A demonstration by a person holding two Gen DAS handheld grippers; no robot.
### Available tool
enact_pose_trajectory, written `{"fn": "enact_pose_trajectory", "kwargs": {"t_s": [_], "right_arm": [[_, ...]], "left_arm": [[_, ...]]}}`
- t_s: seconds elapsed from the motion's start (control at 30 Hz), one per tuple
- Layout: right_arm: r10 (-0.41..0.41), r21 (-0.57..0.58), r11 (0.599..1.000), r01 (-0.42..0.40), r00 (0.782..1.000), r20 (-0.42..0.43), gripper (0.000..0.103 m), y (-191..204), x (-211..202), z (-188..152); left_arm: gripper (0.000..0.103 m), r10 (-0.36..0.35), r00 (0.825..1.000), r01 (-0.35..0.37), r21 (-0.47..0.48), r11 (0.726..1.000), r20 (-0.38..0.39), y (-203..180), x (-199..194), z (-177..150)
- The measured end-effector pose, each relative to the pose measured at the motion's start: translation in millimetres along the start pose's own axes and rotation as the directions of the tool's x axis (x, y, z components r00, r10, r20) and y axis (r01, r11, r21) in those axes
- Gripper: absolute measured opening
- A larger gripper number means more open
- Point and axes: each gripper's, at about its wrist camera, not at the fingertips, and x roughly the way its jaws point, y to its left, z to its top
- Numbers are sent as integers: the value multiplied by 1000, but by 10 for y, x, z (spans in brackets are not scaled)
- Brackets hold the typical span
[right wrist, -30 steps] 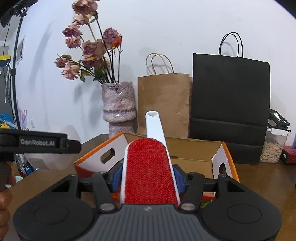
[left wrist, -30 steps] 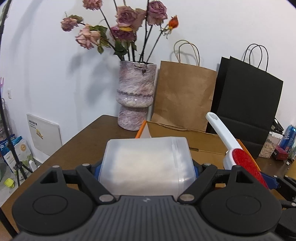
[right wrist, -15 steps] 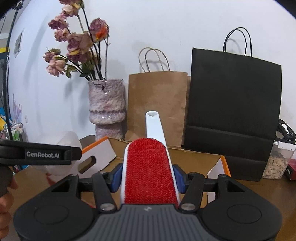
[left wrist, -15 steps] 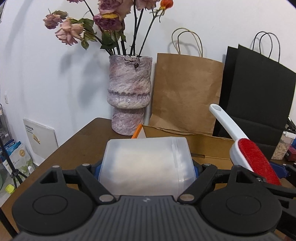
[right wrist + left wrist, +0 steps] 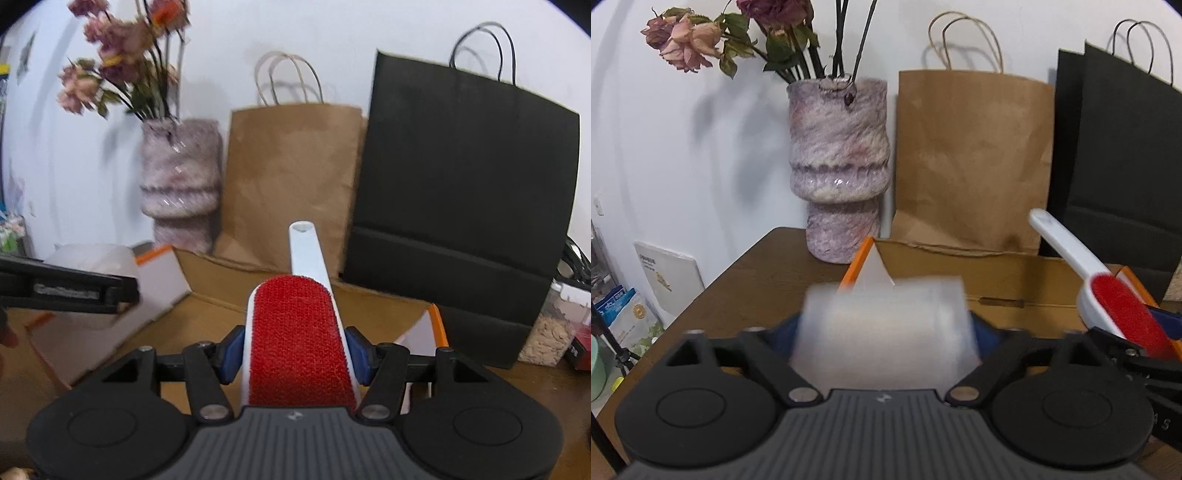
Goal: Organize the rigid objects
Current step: 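Carry the white box and lint brush over the red cardboard box, then release the white box and lint brush into the cardboard box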
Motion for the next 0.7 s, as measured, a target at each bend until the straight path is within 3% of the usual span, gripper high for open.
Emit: {"fn": "enact_pose_trajectory", "kwargs": {"t_s": [0.07,0.1,0.7], "right_arm": [[-39,-7,999,39,999,-21,98,-19,36,-25],[-52,-8,999,52,998,-20,102,-29,33,-38],[-44,32,999,44,999,-4,103,-68,-135,-71]], "left_arm": [[103,9,1000,-9,-3,1000,2,10,-3,0],[103,7,1000,-7,-5,1000,0,18,-8,3],[103,14,999,-15,21,1000,38,14,-177,-35]]}}
